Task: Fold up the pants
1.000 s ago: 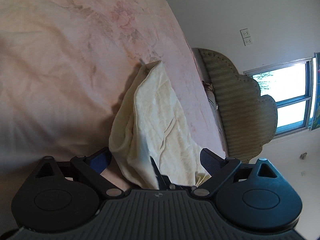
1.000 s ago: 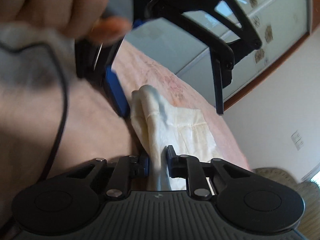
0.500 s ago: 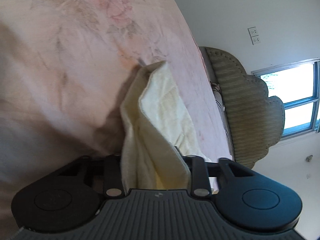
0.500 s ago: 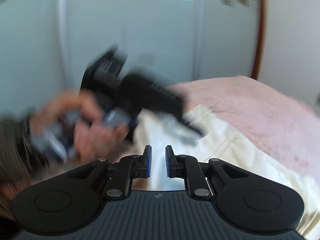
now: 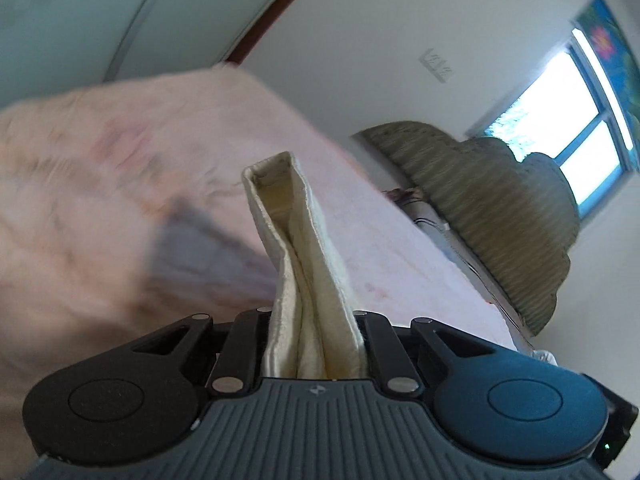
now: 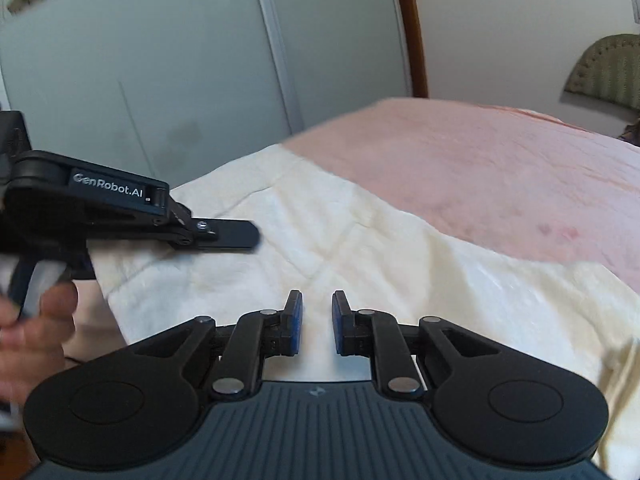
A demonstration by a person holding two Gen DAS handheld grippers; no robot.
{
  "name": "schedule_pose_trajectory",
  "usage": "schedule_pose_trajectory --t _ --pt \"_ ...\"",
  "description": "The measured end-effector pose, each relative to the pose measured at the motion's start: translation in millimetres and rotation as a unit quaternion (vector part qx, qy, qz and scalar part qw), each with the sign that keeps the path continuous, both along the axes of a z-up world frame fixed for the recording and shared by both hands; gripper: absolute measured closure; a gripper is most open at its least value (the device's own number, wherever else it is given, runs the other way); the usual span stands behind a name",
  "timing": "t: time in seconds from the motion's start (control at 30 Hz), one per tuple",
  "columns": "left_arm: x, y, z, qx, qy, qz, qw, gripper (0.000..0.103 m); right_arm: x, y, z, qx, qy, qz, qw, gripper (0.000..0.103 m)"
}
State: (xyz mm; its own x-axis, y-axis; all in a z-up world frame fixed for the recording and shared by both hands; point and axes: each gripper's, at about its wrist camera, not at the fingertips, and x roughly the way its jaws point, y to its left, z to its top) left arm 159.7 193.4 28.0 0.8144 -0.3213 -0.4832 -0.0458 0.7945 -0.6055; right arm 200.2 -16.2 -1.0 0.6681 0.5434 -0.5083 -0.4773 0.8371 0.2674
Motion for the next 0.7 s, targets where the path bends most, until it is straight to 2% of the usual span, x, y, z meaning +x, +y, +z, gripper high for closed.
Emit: schedule_pose_trajectory --t 0.07,0.2,0.43,0.57,0.7 --pt "-10.0 -19.2 14.0 0.029 -0.020 -0.002 0.9994 0.090 -5.1 5.2 8.7 0.022 -0.019 -0.007 1.000 0.088" --pt "-27.9 -55.6 34.5 0.052 -0.054 -0.016 0.9970 0.089 -23.7 -13.7 28.5 0.046 -0.053 -0.025 0.997 0.088" --pt "-43.5 -142.7 65.7 0.081 -0.118 -0.074 0.9869 0.087 -66.6 -81.9 50.3 0.101 -0.092 -0.085 0.987 0.088" --pt "-47.2 -201.8 69.1 0.098 -0.142 -0.118 0.9779 0.084 -80.3 -128.5 47.2 0.121 -0.110 -0.123 0.979 0.087" --pt "-46.7 -261.4 59.6 0.115 -0.154 -0.164 0.9675 0.081 -97.3 -167.2 40.5 0.132 -0.115 -0.158 0.972 0.087"
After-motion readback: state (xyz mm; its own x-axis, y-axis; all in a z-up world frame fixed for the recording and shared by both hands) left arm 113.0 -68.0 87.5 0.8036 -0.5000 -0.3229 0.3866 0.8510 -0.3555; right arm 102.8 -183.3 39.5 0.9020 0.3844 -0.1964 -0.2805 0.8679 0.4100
